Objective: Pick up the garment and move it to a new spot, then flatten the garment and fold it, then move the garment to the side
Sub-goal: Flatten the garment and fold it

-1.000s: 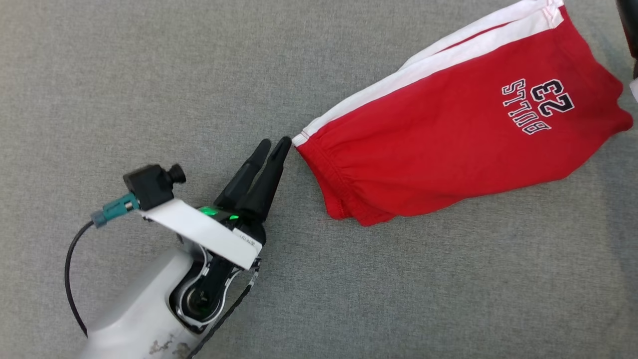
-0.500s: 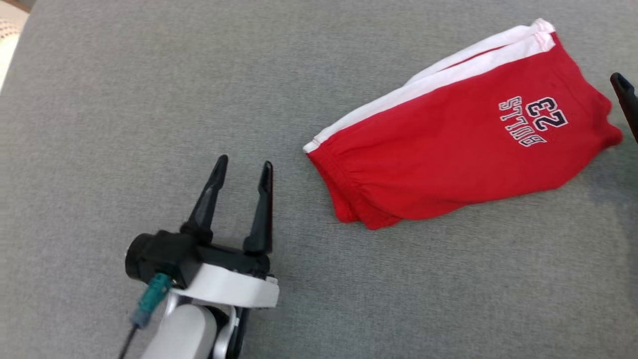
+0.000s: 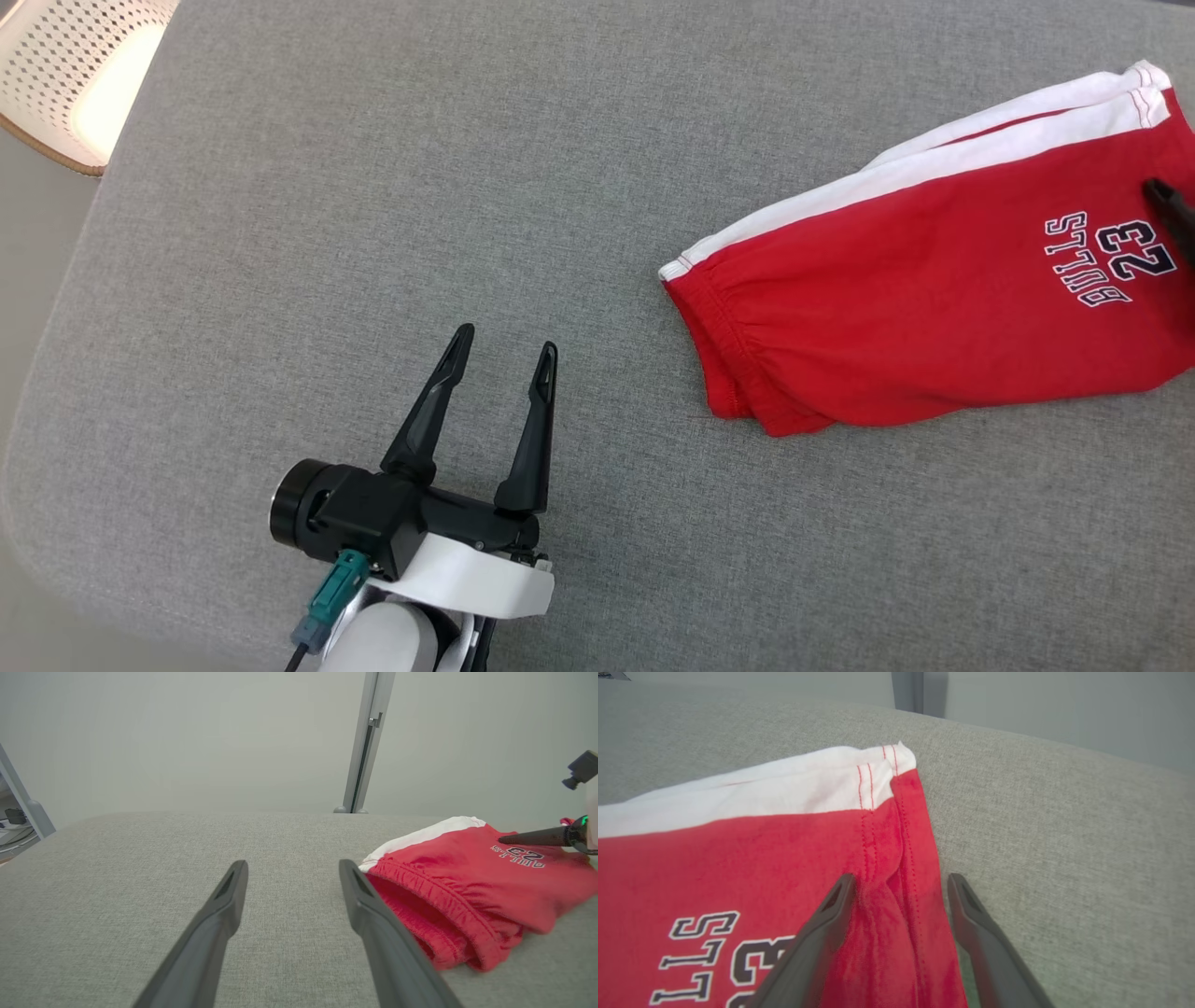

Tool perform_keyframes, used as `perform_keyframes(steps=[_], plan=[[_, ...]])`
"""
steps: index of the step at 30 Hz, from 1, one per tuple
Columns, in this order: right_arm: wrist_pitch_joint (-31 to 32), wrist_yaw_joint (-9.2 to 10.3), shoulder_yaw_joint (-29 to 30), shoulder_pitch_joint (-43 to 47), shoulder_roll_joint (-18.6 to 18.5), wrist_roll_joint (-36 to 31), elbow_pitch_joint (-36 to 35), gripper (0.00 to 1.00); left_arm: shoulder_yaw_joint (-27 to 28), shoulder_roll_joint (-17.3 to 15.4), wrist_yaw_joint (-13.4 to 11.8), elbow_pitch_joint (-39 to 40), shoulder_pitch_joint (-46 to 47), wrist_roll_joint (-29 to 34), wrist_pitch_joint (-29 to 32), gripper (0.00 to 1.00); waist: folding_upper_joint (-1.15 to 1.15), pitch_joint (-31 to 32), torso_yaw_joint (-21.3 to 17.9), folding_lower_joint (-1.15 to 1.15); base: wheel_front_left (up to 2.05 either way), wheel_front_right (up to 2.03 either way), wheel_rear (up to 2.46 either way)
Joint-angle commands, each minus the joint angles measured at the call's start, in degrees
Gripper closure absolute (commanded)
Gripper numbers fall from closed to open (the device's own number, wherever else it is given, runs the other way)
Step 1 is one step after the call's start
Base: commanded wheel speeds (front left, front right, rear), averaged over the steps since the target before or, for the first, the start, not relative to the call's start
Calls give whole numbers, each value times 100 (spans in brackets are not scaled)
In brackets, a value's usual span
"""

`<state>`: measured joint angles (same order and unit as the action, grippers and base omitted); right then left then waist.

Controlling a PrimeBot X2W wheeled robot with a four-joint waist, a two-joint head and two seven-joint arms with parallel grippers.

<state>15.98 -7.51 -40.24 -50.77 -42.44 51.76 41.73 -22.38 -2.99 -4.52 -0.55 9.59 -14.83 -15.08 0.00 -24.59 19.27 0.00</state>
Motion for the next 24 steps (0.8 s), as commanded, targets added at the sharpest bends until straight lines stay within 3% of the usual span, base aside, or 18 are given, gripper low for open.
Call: perform_keyframes(steps=[1, 3, 6, 7, 16, 24], plan=[[76, 5, -57, -21, 34, -30, 136, 0, 35, -7, 36, 0, -55, 67, -6, 0, 0, -8, 21, 0, 0, 0, 0], [89, 6, -70, -56, 71, -15, 291, 0, 40, 0, 37, -4, -42, 132, -7, 0, 0, -24, 31, 0, 0, 0, 0], [74, 6, -128, -77, 157, 41, 422, 91, 45, 2, 44, -7, -21, 188, -7, 0, 0, -57, 18, 0, 0, 0, 0], [69, 6, -148, -66, 180, 72, 435, 100, 40, 2, 41, -8, -10, 200, -7, 0, 0, -66, 5, 0, 0, 0, 0], [-695, 9, -159, 14, 182, 250, 249, 100, 147, 1, 2, -66, -14, 394, -6, 0, 0, 102, -464, 0, 0, 0, 0], [-953, 9, -138, 280, -261, 225, 65, 100, 216, -2, 27, -98, -126, 494, -7, 0, 0, 430, -1011, 0, 0, 0, 0]])
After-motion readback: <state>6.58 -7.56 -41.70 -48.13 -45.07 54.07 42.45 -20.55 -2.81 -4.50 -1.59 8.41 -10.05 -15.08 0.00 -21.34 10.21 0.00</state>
